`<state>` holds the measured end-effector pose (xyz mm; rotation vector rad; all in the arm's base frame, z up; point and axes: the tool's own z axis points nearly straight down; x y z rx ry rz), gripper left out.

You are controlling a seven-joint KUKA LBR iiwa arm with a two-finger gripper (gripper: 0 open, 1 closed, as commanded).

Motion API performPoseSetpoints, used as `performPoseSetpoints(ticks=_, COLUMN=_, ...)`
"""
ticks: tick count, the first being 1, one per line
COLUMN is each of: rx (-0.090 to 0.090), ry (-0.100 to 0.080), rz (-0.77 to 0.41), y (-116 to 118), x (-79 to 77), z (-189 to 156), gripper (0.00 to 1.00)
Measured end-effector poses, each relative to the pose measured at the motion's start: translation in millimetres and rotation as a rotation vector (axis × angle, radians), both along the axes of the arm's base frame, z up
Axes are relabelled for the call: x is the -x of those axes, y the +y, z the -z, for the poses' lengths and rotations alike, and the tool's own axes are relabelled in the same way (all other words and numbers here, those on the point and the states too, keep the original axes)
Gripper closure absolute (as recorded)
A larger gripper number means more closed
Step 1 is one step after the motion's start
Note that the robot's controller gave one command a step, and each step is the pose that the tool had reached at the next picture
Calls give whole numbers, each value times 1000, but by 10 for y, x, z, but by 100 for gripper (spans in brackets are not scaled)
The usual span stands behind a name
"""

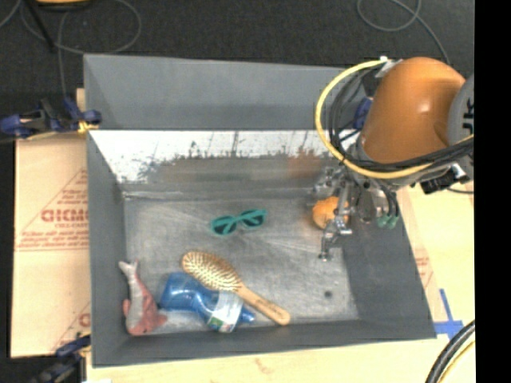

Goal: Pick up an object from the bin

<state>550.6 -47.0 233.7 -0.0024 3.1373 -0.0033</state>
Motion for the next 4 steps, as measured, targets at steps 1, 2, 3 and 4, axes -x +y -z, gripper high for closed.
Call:
performPoseSetpoints(ticks=1, rx=0, ry=0, rz=0, y=0, x=0, z=0, gripper=0)
performPoseSetpoints(ticks=2, rx=-1, ry=-8, rz=111, y=133, x=-30, z=209, gripper=0)
performPoseSetpoints(ticks=3, rx=-2, ry=8, rz=216, y=538, x=-32, z=281, gripper=0)
performPoseSetpoints(ticks=4, rx=-5, ry=-6, rz=218, y=692, x=-190, z=301, gripper=0)
